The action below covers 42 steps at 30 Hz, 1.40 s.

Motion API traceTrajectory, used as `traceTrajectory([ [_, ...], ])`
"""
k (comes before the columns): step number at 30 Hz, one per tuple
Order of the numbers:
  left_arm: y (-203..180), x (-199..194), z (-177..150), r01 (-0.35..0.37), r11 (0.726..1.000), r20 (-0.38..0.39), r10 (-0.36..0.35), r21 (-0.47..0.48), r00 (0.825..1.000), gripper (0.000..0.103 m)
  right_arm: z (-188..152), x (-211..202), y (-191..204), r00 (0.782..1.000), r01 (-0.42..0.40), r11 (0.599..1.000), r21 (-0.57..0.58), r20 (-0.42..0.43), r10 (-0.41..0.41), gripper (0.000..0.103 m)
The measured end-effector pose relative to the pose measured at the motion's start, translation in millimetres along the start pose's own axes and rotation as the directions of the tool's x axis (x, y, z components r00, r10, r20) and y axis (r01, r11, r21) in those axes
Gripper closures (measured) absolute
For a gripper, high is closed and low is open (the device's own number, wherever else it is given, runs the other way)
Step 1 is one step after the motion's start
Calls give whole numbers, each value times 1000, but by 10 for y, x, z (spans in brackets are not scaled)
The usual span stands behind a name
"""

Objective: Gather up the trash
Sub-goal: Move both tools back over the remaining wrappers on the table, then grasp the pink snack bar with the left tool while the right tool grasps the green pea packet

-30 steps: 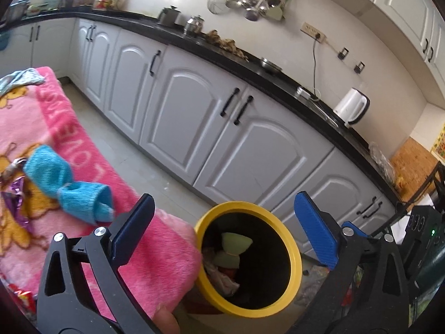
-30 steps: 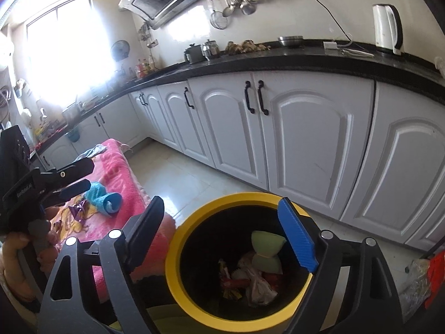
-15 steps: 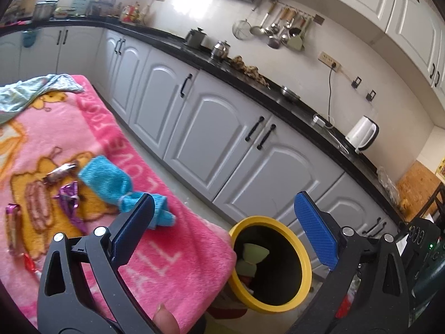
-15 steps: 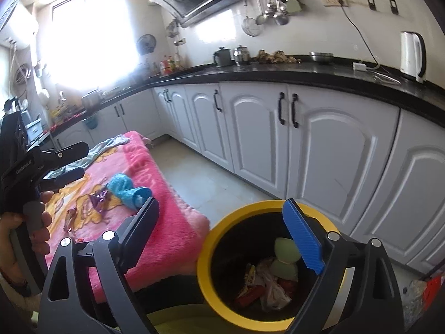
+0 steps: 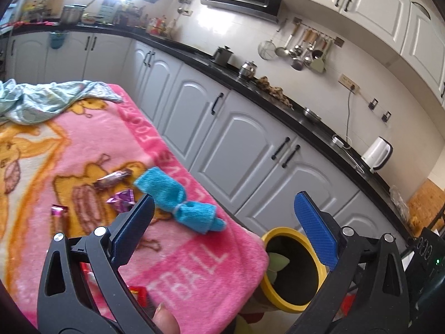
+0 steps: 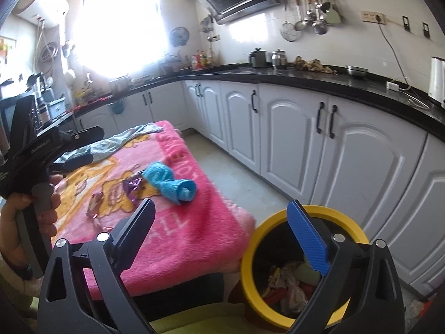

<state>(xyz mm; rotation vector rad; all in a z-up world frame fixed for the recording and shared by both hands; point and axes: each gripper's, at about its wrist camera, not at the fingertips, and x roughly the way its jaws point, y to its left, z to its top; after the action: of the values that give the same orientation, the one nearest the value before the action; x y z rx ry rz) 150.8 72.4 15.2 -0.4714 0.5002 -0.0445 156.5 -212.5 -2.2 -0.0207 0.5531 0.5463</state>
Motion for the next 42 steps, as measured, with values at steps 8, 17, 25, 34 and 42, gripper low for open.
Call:
traceTrajectory([
  [8,303,-178,22,-47,998,22,48,-30,999,11,-26,81,418,997,-69,996,-62,-27,68,9],
  [17,637,-391,55,-99,993,55,103,-71,993,11,-157,246,977,982,-168,977,-130,-105,155,8],
  [25,954,-491,85,-150,981,63,158,-120,985,11,-351,410,1414,959,-245,952,-185,-189,211,8],
  [34,1296,-438,26,-212,965,22,217,-153,976,11,-558,681,1712,930,-291,936,-197,-288,229,8],
  [42,1702,-184,-195,-293,940,-87,282,-176,955,11,-735,1050,1874,896,-314,933,-178,-381,229,8],
])
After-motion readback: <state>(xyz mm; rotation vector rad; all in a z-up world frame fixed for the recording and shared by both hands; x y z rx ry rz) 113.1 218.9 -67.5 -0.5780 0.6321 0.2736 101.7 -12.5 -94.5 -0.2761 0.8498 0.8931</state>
